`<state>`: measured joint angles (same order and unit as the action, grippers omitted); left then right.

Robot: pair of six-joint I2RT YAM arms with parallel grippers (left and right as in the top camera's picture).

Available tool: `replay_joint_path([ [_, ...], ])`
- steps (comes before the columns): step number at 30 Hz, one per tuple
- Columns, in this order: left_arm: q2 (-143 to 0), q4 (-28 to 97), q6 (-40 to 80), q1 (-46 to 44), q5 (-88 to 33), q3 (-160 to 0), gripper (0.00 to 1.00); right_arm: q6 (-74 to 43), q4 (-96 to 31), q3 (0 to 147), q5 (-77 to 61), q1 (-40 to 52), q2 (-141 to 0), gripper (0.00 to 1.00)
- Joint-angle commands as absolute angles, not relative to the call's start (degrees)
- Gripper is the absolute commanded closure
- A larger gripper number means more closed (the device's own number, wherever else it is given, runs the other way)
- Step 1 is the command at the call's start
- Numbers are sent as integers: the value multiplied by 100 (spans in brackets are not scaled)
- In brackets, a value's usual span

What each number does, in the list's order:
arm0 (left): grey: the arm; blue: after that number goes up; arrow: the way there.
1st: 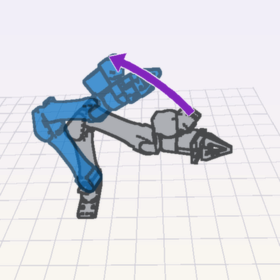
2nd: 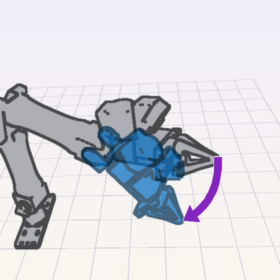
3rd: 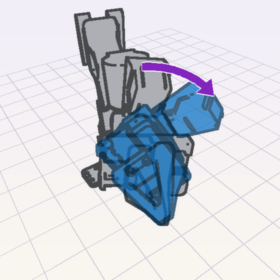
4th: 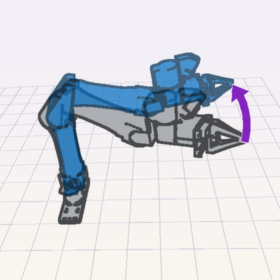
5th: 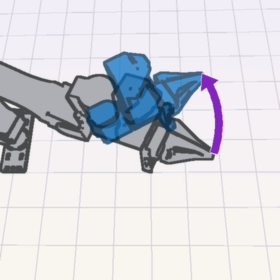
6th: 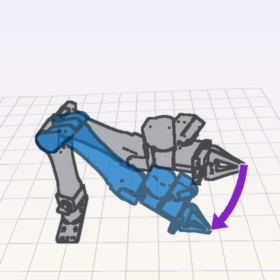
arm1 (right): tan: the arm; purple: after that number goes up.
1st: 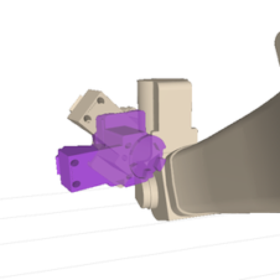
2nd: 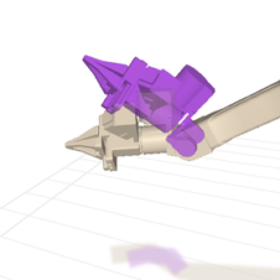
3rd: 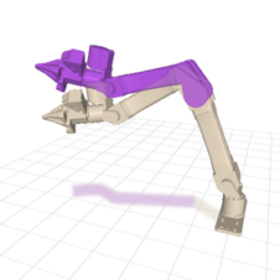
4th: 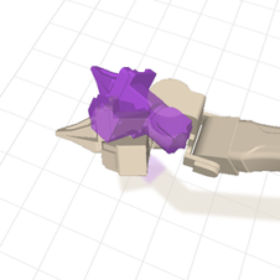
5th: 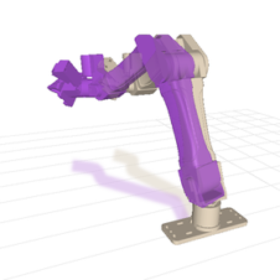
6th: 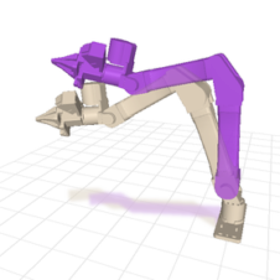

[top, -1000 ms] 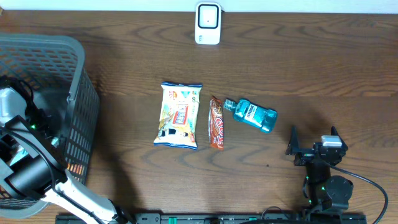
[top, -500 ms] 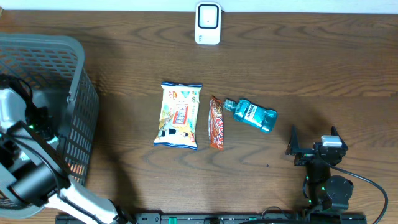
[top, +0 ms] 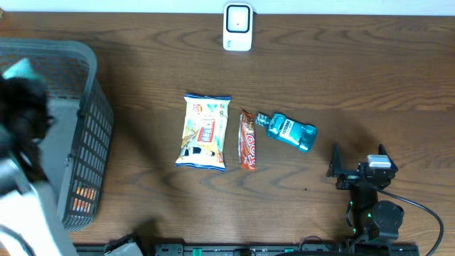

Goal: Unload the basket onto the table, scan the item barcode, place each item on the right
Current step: 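Carry the wet-wipes pack out and lay it between snack bar and bottle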

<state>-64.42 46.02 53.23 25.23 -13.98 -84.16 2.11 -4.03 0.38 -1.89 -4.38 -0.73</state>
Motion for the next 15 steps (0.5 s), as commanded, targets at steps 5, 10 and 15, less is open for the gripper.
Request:
replay_joint_path([
  [5, -6313, 4379, 2799, -661, -1579, -8359, 93, 239, -427, 32, -185, -473, -64, 1],
  [10, -7046, 4386, 2296, -2220, -1116, -8036, 92, 239, -427, 32, -185, -473, -64, 1],
  [15, -8173, 4407, 2226, -3148, -541, -7966, 93, 239, -425, 32, -185, -473, -64, 1],
])
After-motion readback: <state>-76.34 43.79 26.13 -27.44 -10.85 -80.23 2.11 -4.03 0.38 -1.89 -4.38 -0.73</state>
